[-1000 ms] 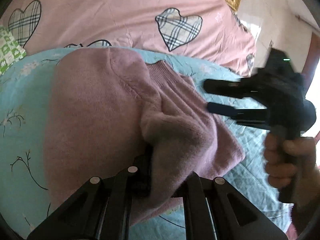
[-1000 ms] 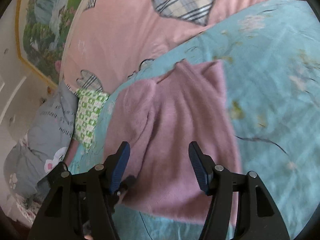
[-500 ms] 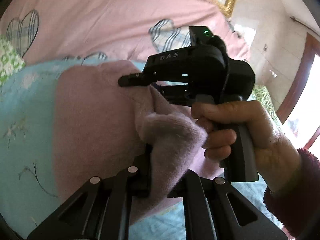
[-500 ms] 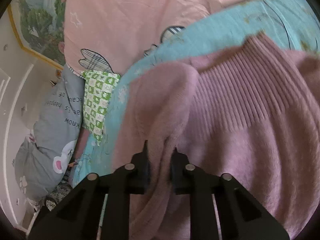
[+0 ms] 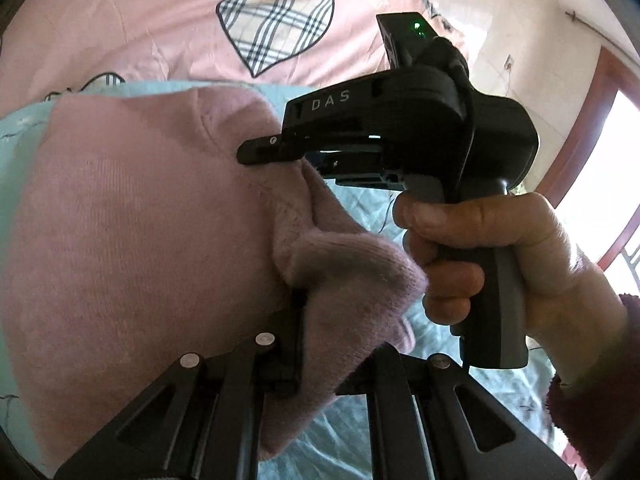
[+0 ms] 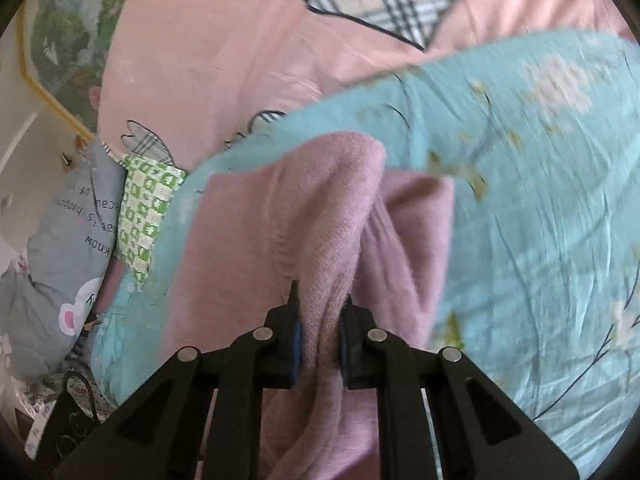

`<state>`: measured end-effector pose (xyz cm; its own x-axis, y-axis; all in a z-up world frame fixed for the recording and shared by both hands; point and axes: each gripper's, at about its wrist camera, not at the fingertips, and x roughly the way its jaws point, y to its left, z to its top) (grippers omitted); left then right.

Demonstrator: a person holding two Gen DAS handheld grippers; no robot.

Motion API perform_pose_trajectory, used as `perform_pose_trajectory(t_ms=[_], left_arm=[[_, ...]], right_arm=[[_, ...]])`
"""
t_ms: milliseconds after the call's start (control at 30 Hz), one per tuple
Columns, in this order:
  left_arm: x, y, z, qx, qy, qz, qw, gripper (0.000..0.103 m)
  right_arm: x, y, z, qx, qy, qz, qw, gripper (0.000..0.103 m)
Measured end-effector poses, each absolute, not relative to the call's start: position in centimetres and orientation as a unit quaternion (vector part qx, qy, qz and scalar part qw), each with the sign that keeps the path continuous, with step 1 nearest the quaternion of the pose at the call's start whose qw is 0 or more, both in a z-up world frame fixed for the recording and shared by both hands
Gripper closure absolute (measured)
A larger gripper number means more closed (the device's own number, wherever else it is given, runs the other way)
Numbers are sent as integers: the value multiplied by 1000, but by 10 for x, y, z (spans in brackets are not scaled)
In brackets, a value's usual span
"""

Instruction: Fold small clothes

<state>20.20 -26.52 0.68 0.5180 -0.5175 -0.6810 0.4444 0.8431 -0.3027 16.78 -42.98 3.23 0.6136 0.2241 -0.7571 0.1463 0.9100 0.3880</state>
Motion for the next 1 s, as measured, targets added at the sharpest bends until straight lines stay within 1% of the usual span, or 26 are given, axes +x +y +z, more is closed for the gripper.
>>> perform_pose_trajectory(t_ms=[67,167,233,300,333,400,467,500,533,567,600,633,667,700,800,900,933,1000], left_arm=[[202,-265,5,-46,405,-278,870,94],[201,-268,5,-43,407,-285,867,87],[196,-269,7,-41,408,-291,864,77],[195,-271,11,-44,411,-306,857,65],[191,-269,12,-44,412,-310,856,63],[185,-264,17,-46,418,-317,850,55],[174,-254,23,-57,423,-330,842,52],[168,-245,29,-61,421,-335,841,52],[163,-239,34,-61,417,-337,842,51],[160,-231,40,-62,412,-335,845,45],[156,-217,49,-67,402,-328,852,36],[157,-207,54,-70,396,-322,857,31],[158,-195,60,-74,389,-311,864,22],[161,-183,64,-77,383,-296,872,21],[189,-147,62,-103,397,-252,877,20],[228,-115,42,-174,450,-252,839,20],[239,-104,34,-205,461,-254,825,20],[255,-93,23,-229,472,-248,814,20]], right_arm=[[169,-433,28,211,437,22,874,87],[170,-434,28,201,437,21,876,87],[172,-433,29,200,435,18,878,87],[169,-432,32,194,432,11,881,85],[166,-434,33,195,430,8,881,83],[159,-436,37,203,425,-1,882,82],[148,-439,41,215,415,-7,884,81],[143,-440,43,220,411,-10,885,78],[137,-441,46,225,408,-14,885,66],[131,-442,47,229,404,-21,886,47],[122,-442,50,231,395,-30,889,37],[114,-442,53,232,383,-35,894,26],[109,-441,54,232,376,-36,896,23],[103,-439,55,232,374,-35,898,22],[99,-433,52,222,383,-30,896,17],[106,-427,43,196,407,-35,891,15],[109,-425,39,192,416,-35,888,15],[114,-424,34,194,425,-26,884,15]])
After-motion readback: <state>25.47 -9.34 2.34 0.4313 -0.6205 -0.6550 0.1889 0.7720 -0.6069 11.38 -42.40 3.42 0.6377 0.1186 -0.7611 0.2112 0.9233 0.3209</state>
